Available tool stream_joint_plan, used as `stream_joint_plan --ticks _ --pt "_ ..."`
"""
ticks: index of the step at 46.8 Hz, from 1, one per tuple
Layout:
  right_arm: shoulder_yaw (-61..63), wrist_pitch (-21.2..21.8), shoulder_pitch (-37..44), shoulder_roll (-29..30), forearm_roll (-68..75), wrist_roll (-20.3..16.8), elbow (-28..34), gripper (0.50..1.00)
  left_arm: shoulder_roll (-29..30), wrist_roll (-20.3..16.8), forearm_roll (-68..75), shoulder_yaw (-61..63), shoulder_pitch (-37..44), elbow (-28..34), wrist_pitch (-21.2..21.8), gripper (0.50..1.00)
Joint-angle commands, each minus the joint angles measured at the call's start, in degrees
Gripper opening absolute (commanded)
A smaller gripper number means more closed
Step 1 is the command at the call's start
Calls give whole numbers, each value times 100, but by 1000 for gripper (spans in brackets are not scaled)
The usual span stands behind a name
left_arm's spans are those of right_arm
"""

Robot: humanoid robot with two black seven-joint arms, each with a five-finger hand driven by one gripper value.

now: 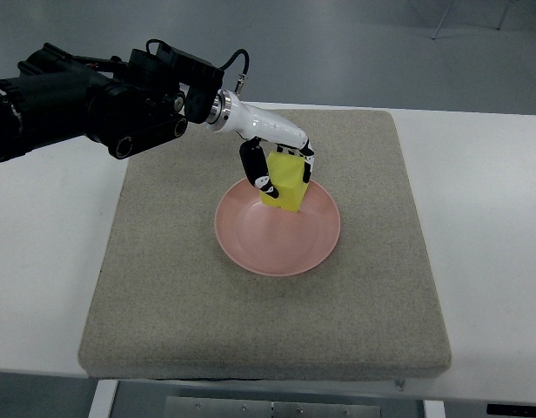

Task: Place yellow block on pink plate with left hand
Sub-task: 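Lift the yellow cube and carry it over the pink plate, then lower the cube onto the plate and open the left hand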

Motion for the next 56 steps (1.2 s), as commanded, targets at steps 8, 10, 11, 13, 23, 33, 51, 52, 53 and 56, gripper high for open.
stream_joint_plan --ticks 8,10,11,13,23,33,51,52,53,56 --pt "0 -3 2 0 0 0 0 924 -148 9 73 9 8 -410 -19 500" --pt "0 -3 2 0 0 0 0 924 -148 1 82 9 8 -446 -19 500" --pt "0 -3 -6 0 0 0 0 924 -148 9 100 9 8 -446 -19 500" --pt "0 -3 2 0 0 0 0 924 -148 1 126 9 26 -446 -19 500" --pt "0 -3 -6 0 0 0 0 924 -131 1 249 9 44 -437 -19 554" --pt "0 -3 2 0 0 0 0 924 -96 -8 232 0 35 -437 -19 833" --pt "0 5 -6 0 0 0 0 924 -60 -8 135 -9 17 -455 -28 936" --pt "0 5 2 0 0 0 9 924 -60 -8 135 -9 17 -463 -28 936" --pt "0 5 2 0 0 0 9 924 -52 -8 135 -17 8 -463 -36 939" --pt "0 -3 -6 0 0 0 0 924 -34 -8 135 -26 -9 -463 -37 939"
